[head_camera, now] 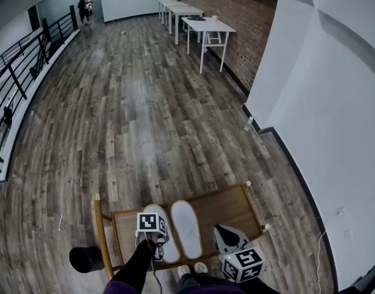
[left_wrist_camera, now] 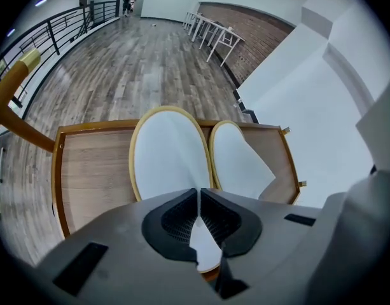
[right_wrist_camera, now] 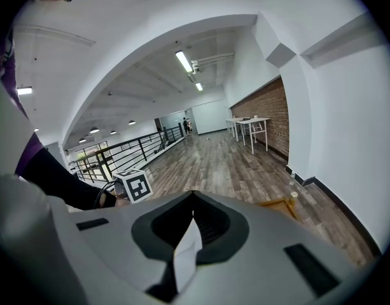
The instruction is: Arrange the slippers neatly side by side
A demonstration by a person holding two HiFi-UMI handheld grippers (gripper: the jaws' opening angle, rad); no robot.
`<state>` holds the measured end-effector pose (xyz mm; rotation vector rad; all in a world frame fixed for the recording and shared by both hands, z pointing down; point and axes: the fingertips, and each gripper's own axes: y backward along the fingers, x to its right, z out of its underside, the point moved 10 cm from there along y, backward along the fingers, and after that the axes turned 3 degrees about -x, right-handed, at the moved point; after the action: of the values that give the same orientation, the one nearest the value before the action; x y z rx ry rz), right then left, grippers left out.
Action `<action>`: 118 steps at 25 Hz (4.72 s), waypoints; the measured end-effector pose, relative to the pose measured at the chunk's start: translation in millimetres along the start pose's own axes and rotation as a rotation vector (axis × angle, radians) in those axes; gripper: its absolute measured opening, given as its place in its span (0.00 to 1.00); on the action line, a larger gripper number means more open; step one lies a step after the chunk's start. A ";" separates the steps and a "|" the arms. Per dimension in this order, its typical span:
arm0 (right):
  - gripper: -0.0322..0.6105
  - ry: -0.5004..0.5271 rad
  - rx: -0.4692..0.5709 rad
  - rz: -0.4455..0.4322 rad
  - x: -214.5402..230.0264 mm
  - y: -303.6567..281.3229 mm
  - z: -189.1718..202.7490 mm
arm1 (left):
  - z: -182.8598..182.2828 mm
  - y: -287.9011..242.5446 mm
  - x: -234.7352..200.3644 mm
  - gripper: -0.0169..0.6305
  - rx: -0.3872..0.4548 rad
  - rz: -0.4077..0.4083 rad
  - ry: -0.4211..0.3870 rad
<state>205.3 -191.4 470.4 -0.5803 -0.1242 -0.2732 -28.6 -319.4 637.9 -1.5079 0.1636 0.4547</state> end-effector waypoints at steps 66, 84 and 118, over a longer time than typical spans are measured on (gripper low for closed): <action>0.05 0.028 0.000 -0.116 -20.3 -22.8 -7.2 | 47.4 130.9 56.9 0.09 0.584 0.377 -0.066; 0.05 0.010 0.034 -0.214 -45.9 -3.2 -0.8 | 141.9 162.0 109.4 0.03 1.156 -0.169 -0.139; 0.05 0.023 0.010 -0.213 -54.8 4.9 6.4 | 141.7 152.3 109.3 0.03 1.033 -0.208 -0.143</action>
<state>154.0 -171.9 462.6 -0.5540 -0.1655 -0.4859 -13.1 -160.1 465.9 -0.4682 0.0987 0.2359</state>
